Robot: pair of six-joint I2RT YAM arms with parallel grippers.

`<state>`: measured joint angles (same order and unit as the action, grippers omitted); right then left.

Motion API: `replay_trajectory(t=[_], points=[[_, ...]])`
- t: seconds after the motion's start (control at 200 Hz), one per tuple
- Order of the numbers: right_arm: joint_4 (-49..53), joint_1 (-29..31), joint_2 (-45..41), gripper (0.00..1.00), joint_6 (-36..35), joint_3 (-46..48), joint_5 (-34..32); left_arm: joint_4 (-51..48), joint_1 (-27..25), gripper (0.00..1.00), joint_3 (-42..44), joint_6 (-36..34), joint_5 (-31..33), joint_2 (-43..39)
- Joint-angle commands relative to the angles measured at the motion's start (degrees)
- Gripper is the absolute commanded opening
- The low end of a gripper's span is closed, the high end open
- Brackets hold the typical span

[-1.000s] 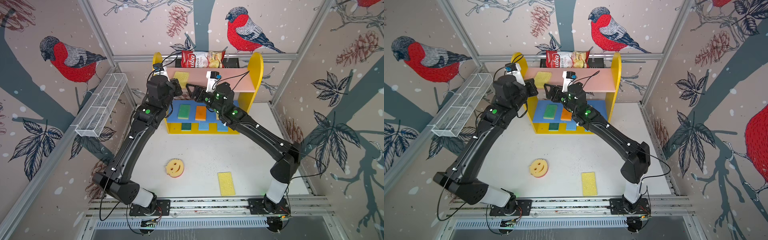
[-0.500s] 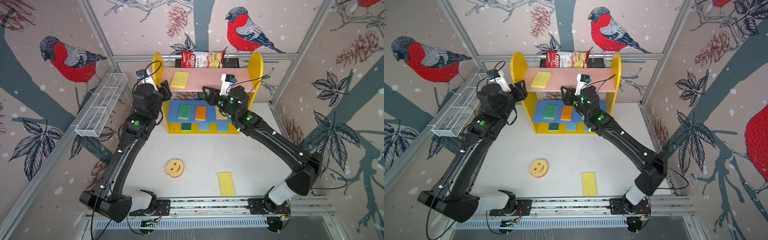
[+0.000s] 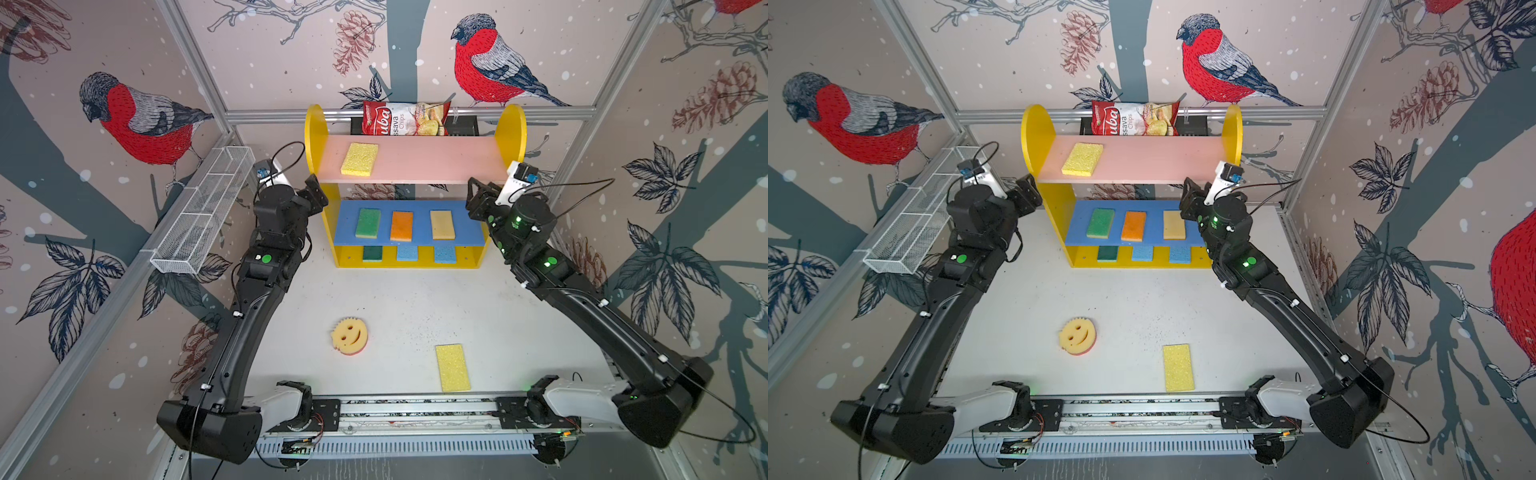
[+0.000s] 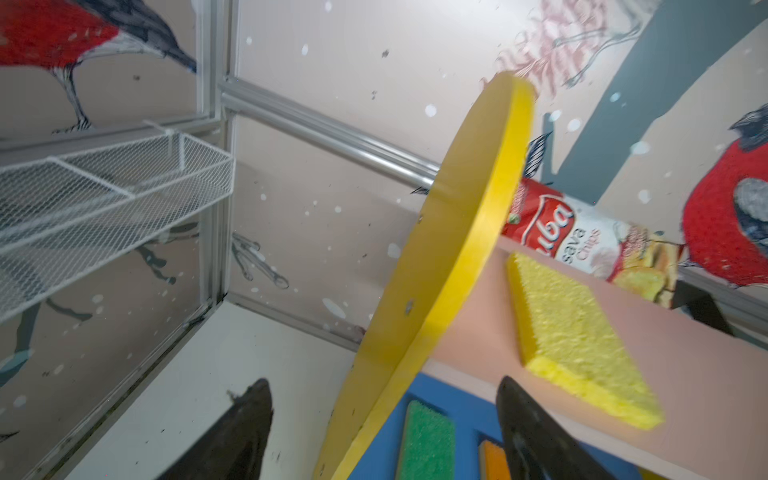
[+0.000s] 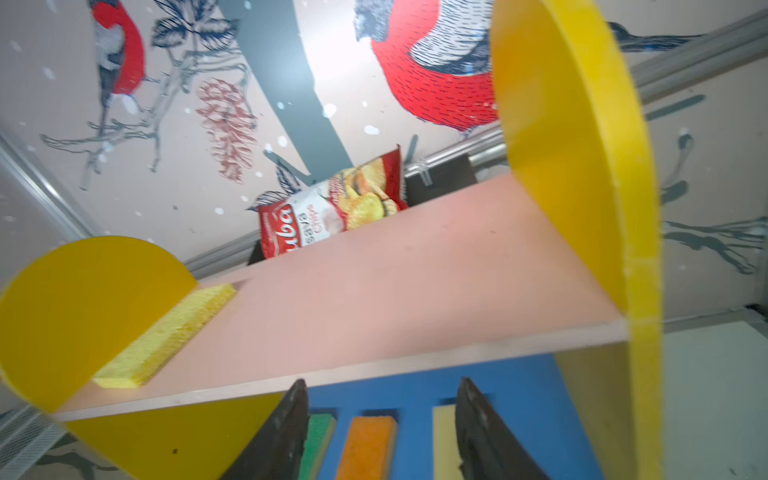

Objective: Place and organize the cleaning sponges onto the shelf
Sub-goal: 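Withdraw both grippers from the pink shelf toward the robot, then push the yellow sponge farther back on the pink shelf with right gripper tips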

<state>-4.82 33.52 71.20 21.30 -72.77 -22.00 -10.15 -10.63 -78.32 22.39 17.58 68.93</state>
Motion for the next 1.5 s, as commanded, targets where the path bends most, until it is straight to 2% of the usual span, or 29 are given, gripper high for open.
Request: replay_trajectory(t=[0.0, 0.045, 0.065, 0.12, 0.25, 0.365, 0.465, 0.535, 0.62, 0.715, 1.021, 1.326, 1.496], points=[[-2.52, -2.56, -0.79, 0.36, 3.25, 0.96, 4.38, 4.87, 2.18, 0.82, 0.80, 2.84, -3.91, 0.08], [-2.11, -2.61, 0.25, 0.14, 3.48, -0.60, 7.78, 4.64, 2.83, 0.76, -0.27, 3.33, -5.56, 1.04], [-1.94, -2.33, 1.09, 0.08, 3.42, -1.57, 9.45, 4.42, 2.95, 0.73, -0.95, 3.50, -6.16, 1.61], [-1.30, -0.71, 4.07, 0.00, 2.45, -4.78, 12.76, 3.64, 3.15, 0.65, -2.99, 3.94, -7.12, 2.94], [0.47, 5.07, 10.98, 0.00, -0.98, -13.23, 16.60, 3.95, 3.25, 0.58, -4.66, 4.58, -8.35, 4.03], [2.01, 8.36, 17.73, 0.00, -1.85, -20.73, 21.86, 4.75, 3.25, 0.56, -3.95, 5.67, -9.94, 3.55], [3.18, 10.70, 23.50, 0.00, -2.74, -27.51, 26.17, 5.32, 3.25, 0.51, -3.44, 7.01, -12.48, 3.28], [4.16, 11.76, 27.52, 0.00, -3.19, -32.16, 29.32, 5.41, 3.25, 0.42, -3.50, 7.46, -14.11, 3.49], [6.49, 12.90, 32.47, 0.00, -3.38, -38.23, 31.57, 5.26, 3.27, 0.26, -3.86, 7.67, -15.45, 3.73], [9.18, 13.83, 37.03, 0.00, -3.62, -44.31, 33.04, 5.91, 3.27, 0.17, -3.10, 7.88, -15.30, 3.23], [11.25, 15.79, 43.28, 0.00, -3.79, -51.53, 32.49, 6.68, 3.25, 0.16, -2.01, 8.22, -16.48, 2.18], [10.66, 15.66, 45.63, 0.00, -4.14, -52.99, 27.01, 6.89, 3.25, 0.16, -0.77, 8.59, -17.54, 2.08], [9.13, 15.35, 45.73, 0.00, -4.27, -51.74, 26.26, 7.41, 3.25, 0.16, 0.09, 8.72, -17.69, 1.89]])
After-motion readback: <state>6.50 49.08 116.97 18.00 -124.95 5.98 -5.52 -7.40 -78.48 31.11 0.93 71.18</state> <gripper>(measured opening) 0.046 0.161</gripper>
